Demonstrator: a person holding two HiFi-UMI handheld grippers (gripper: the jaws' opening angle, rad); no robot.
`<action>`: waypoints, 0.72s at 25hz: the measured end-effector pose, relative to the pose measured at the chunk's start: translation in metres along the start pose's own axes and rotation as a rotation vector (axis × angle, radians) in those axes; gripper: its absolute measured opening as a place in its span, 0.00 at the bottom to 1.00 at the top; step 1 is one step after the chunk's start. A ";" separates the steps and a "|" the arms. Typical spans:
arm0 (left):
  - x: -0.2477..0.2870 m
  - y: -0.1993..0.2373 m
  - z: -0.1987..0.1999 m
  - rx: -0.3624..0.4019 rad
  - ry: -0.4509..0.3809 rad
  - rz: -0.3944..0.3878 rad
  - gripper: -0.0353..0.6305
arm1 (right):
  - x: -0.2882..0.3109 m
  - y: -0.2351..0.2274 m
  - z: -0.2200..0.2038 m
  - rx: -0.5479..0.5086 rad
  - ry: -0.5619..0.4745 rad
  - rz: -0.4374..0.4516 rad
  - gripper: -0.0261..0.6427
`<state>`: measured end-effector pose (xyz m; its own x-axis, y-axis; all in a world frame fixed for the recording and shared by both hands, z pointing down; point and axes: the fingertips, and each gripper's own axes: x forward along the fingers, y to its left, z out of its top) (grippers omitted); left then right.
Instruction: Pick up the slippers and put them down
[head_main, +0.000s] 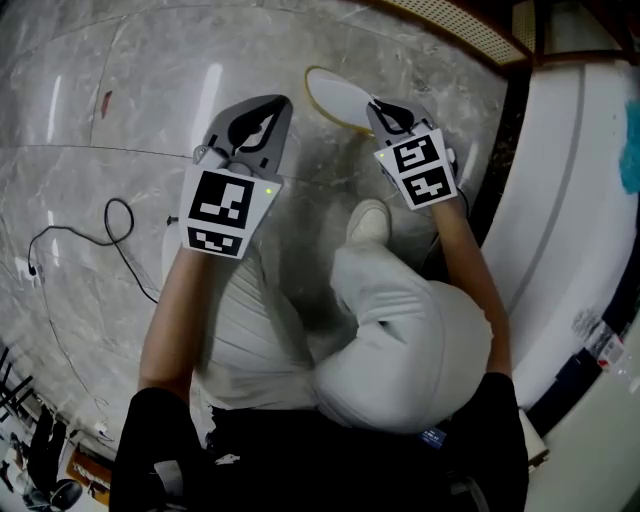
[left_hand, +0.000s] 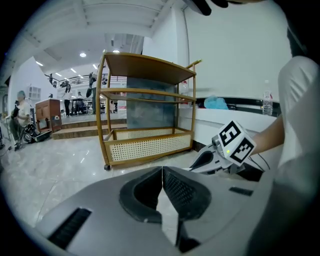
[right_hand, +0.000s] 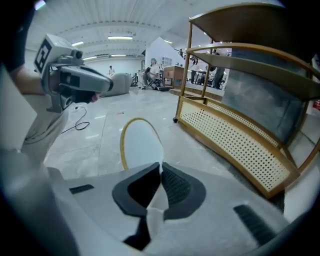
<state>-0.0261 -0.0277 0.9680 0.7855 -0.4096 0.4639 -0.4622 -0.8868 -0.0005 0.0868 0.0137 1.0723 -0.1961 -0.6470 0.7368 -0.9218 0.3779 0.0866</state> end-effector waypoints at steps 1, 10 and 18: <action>0.000 0.001 -0.003 0.012 0.006 0.002 0.06 | 0.005 0.002 -0.004 -0.005 0.010 0.005 0.05; -0.005 0.003 -0.009 0.046 0.020 0.012 0.06 | 0.037 0.017 -0.034 -0.003 0.073 0.009 0.05; -0.004 0.002 -0.019 0.044 0.046 -0.002 0.06 | 0.053 0.028 -0.051 -0.002 0.114 0.038 0.05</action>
<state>-0.0380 -0.0238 0.9828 0.7663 -0.3981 0.5043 -0.4411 -0.8967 -0.0377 0.0681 0.0240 1.1480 -0.1912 -0.5531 0.8108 -0.9139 0.4016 0.0585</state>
